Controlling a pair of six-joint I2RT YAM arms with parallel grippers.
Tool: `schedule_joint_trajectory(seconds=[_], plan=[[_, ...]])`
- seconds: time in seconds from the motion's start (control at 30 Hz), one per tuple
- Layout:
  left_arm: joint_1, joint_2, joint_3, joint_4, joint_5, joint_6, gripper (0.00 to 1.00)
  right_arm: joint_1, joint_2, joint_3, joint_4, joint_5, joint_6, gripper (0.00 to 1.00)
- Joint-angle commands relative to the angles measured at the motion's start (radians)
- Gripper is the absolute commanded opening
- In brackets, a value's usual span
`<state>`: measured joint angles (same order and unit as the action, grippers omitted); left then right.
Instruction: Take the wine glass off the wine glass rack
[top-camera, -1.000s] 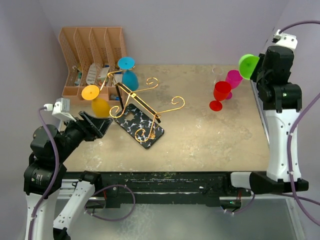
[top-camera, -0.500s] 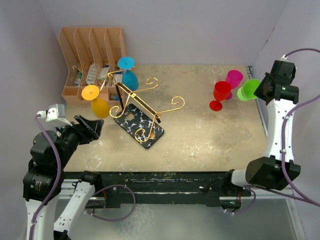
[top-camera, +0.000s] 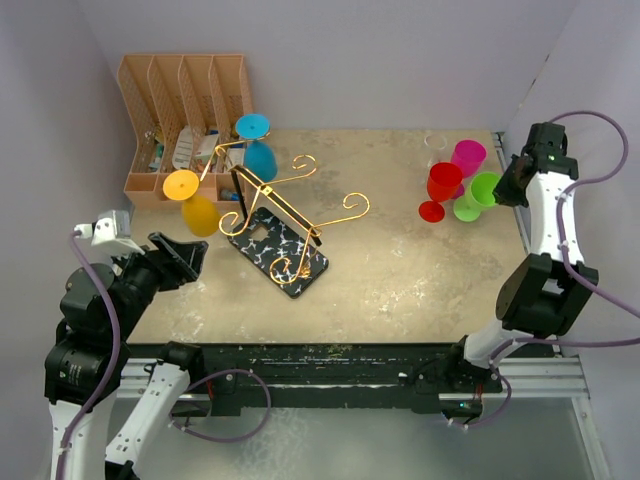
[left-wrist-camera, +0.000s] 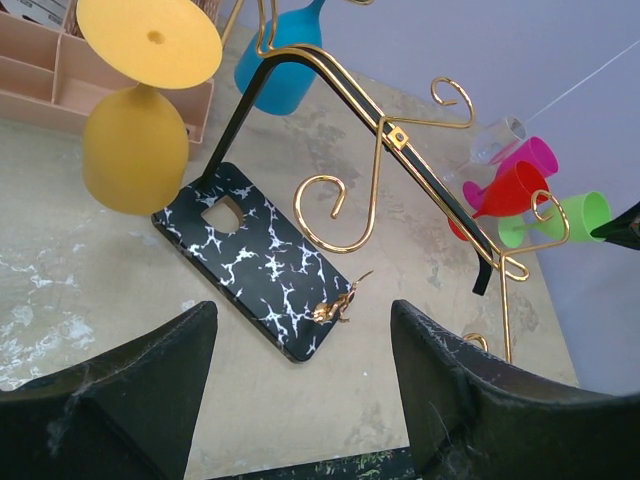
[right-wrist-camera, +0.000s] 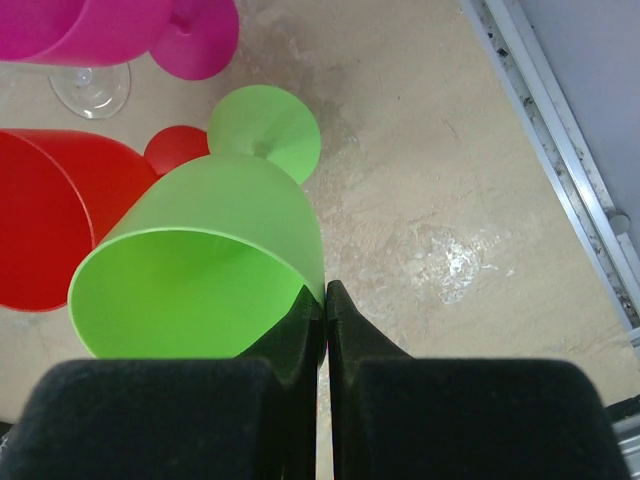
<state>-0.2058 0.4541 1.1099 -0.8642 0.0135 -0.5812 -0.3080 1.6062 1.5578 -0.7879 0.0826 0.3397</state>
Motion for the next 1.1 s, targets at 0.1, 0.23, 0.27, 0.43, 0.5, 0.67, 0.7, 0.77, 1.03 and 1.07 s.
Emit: schedule_joint_trajectory(seconds=[0.1, 0.23, 0.27, 0.43, 0.5, 0.67, 0.7, 0.77, 1.03, 1.07], plan=[[-0.006, -0.003, 0.005, 0.011, 0.043, -0.020, 0.73, -0.003, 0.017, 0.025, 0.030, -0.030, -0.029, 0.00], [-0.007, -0.002, 0.009, 0.008, 0.042, -0.016, 0.74, -0.002, 0.057, 0.025, 0.041, -0.053, -0.035, 0.00], [-0.007, -0.002, 0.010, 0.008, 0.042, -0.016, 0.74, -0.002, 0.069, 0.030, 0.038, -0.055, -0.038, 0.00], [-0.007, 0.001, 0.010, 0.005, 0.042, -0.017, 0.73, -0.002, 0.109, 0.050, 0.031, -0.066, -0.046, 0.02], [-0.007, 0.003, 0.011, 0.003, 0.042, -0.016, 0.73, -0.003, 0.118, 0.053, 0.031, -0.070, -0.046, 0.06], [-0.007, 0.007, 0.012, -0.002, 0.029, -0.010, 0.73, -0.002, 0.111, 0.054, 0.033, -0.078, -0.045, 0.12], [-0.007, 0.008, 0.013, -0.005, 0.026, -0.009, 0.73, -0.002, 0.104, 0.057, 0.030, -0.078, -0.045, 0.15], [-0.007, 0.013, 0.014, -0.007, 0.023, -0.009, 0.73, -0.003, 0.078, 0.067, 0.027, -0.062, -0.046, 0.20], [-0.007, 0.028, 0.025, -0.019, 0.015, -0.009, 0.74, -0.002, -0.036, 0.116, 0.026, -0.045, -0.034, 0.34], [-0.007, 0.029, 0.028, -0.023, 0.008, -0.009, 0.74, -0.001, -0.056, 0.121, 0.026, -0.052, -0.031, 0.34]])
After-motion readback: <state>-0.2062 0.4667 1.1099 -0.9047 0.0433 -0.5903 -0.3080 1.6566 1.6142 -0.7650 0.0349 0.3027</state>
